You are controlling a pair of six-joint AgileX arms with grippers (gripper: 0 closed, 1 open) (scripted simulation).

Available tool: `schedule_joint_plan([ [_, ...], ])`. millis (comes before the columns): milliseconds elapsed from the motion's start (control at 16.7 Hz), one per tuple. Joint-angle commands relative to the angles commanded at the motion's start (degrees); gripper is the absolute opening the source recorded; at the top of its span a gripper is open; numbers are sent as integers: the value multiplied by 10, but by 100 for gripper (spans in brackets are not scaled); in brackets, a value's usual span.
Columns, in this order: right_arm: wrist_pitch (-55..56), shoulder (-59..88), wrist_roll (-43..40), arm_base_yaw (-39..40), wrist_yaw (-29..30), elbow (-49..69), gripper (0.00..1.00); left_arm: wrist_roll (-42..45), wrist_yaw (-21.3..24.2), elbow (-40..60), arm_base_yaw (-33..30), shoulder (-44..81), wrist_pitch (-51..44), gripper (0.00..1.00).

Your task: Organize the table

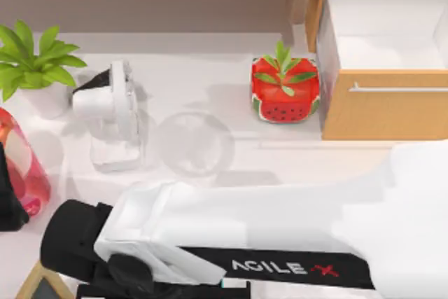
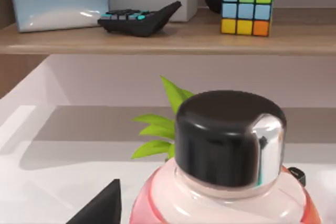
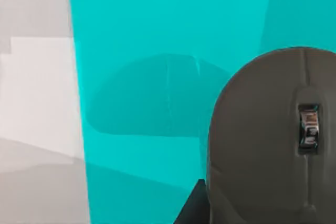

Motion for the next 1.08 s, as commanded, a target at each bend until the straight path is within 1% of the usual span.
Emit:
schedule_joint_plan([
  [600, 0, 0, 0, 0, 0, 0, 98, 0, 0, 0, 0, 0, 0, 100],
  [660, 0, 0, 0, 0, 0, 0, 100, 0, 0, 0, 0, 0, 0, 100],
  [1080, 0, 0, 0, 0, 0, 0, 100, 0, 0, 0, 0, 0, 0, 100],
])
